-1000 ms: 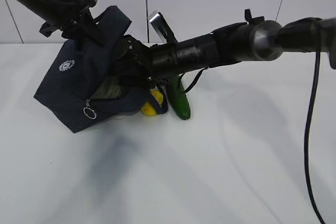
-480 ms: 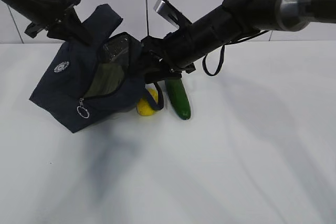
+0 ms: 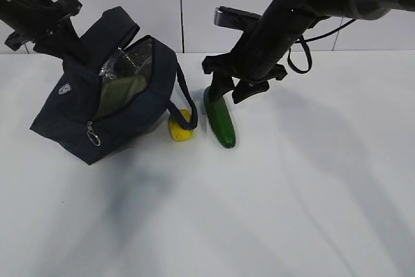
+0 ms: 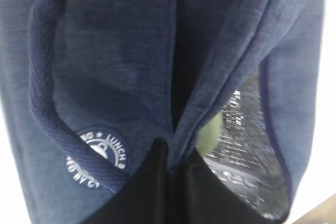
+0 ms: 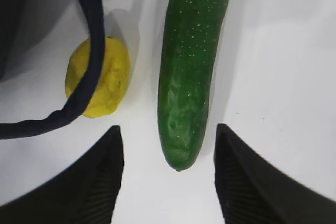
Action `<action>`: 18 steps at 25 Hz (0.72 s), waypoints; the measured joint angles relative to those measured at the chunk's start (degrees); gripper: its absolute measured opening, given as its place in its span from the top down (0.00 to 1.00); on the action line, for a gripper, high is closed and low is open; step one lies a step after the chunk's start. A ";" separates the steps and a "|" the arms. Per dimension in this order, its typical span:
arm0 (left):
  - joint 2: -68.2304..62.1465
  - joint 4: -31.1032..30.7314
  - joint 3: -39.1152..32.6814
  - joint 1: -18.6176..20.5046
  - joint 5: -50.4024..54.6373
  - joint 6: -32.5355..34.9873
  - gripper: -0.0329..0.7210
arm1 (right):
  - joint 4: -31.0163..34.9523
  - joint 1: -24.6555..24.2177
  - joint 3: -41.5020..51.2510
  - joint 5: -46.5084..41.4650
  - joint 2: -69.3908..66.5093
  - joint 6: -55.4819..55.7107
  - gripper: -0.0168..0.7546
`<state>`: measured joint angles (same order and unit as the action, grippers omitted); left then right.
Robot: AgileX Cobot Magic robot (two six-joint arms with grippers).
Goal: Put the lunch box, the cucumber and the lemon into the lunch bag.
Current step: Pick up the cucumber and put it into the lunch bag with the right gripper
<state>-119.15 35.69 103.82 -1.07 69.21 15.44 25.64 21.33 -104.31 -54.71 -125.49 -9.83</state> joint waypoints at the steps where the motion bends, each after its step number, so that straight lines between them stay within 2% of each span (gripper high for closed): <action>1: 0.00 -0.92 0.00 0.15 0.10 -0.29 0.95 | -2.22 0.00 -0.49 0.00 0.00 1.54 0.43; 5: 0.00 -2.93 0.00 1.66 0.22 -1.59 0.95 | -7.65 0.00 -1.88 -0.13 0.00 6.15 0.43; 12: 0.00 -3.73 0.10 4.61 0.33 -2.26 0.95 | -9.57 0.00 -2.25 2.08 -1.69 8.25 0.43; 18: 0.00 -3.95 0.10 6.18 0.33 -2.29 0.95 | -11.53 0.55 -2.25 8.25 -1.94 8.34 0.35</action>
<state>-119.15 31.74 103.92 5.11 69.54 13.15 14.11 21.88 -106.56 -46.46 -127.43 -1.49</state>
